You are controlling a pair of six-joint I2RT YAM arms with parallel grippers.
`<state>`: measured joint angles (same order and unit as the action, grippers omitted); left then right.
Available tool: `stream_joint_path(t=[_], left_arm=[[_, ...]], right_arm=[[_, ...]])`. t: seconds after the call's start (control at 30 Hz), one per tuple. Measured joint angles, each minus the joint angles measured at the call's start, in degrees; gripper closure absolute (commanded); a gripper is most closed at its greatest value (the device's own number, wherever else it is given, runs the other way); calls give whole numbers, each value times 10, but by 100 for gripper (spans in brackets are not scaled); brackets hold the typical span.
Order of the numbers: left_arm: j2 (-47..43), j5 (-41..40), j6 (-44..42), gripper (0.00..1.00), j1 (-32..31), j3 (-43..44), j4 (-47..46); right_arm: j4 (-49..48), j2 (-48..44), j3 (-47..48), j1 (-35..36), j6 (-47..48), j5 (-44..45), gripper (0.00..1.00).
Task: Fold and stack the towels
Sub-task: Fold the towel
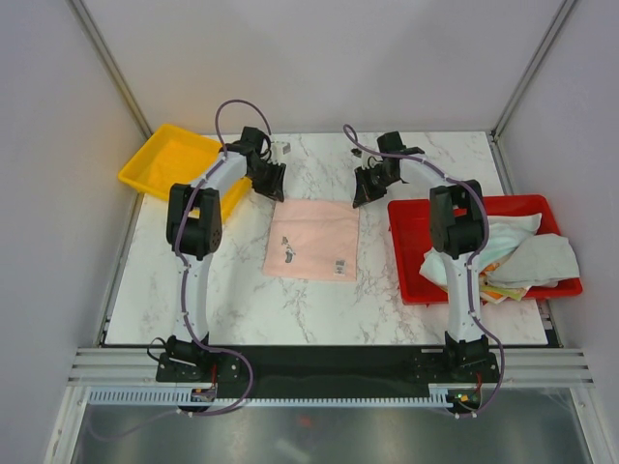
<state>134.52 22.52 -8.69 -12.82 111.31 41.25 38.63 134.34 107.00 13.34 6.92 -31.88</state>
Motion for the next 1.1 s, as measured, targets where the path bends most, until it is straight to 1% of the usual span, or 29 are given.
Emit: stream_joint_path(t=[0.03, 0.07, 0.1, 0.13, 0.47, 0.67, 0.9, 1.1], left_arm=[[0, 0, -1, 79, 1, -2, 3], [0, 0, -1, 85, 2, -2, 5], [0, 0, -3, 96, 2, -3, 7], [0, -1, -3, 98, 2, -3, 8], [-11, 1, 0, 98, 3, -2, 15], [-39, 1, 25, 98, 2, -7, 14], [-134, 1, 46, 98, 2, -81, -9], [-195, -1, 66, 98, 2, -159, -43]], right_arm=[[0, 1, 1, 0, 0, 0, 96], [0, 1, 2, 0, 0, 0, 97], [0, 2, 2, 0, 0, 0, 99], [0, 3, 3, 0, 0, 0, 100], [-2, -7, -1, 0, -1, 12, 100], [-27, -92, -78, 1, -11, 24, 100], [-55, -184, -140, 14, -23, 37, 100], [-75, -249, -217, 40, -34, 56, 100]])
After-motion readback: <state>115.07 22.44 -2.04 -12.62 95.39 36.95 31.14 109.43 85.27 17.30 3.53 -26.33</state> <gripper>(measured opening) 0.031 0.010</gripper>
